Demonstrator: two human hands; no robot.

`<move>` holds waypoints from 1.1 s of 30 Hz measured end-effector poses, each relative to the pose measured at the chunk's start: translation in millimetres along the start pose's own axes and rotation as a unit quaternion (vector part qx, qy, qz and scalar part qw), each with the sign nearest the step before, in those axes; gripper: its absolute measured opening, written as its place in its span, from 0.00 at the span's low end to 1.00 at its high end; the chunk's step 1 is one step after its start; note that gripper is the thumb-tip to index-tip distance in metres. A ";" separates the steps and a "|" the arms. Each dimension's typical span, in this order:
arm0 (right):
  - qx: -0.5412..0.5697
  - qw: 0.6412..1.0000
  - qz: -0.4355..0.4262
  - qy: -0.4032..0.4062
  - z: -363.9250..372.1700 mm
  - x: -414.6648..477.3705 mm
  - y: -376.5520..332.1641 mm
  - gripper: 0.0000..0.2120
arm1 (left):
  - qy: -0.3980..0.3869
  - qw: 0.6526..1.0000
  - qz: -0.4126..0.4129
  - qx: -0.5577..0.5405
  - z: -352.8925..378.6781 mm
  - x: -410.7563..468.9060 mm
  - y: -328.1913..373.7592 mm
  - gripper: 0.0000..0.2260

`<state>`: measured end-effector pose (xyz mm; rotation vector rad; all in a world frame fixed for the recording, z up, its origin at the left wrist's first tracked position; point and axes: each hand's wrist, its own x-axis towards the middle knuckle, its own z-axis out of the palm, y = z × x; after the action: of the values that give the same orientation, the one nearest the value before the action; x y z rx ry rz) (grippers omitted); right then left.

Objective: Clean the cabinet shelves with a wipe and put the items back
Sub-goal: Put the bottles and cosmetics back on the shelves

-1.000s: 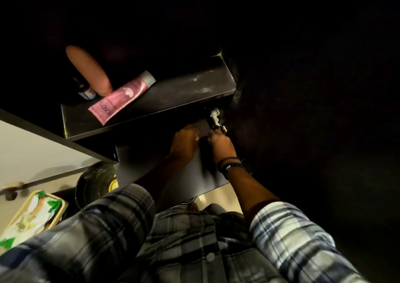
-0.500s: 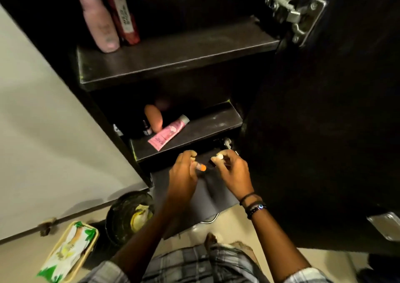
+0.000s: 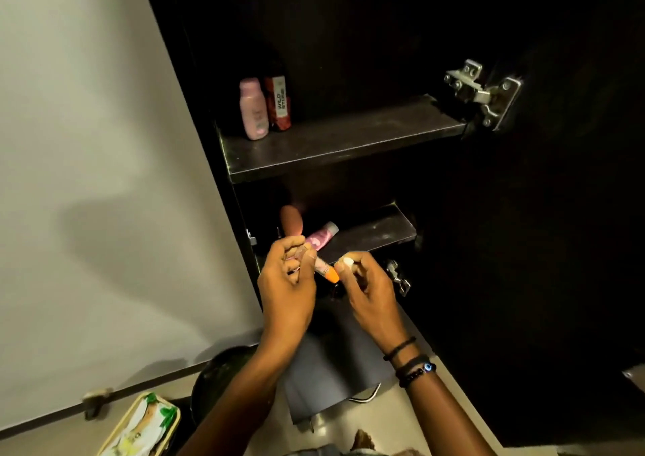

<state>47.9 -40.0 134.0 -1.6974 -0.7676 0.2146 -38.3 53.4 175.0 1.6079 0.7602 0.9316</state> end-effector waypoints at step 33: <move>0.068 0.988 -0.142 -0.004 -41.6 162.7 -140.8 0.10 | 0.070 0.972 0.224 -0.015 19.2 100.4 134.8 0.18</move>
<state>141.8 34.3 317.6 -1.4405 -0.9678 0.0749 29.0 100.3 322.9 1.7341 0.4770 1.3841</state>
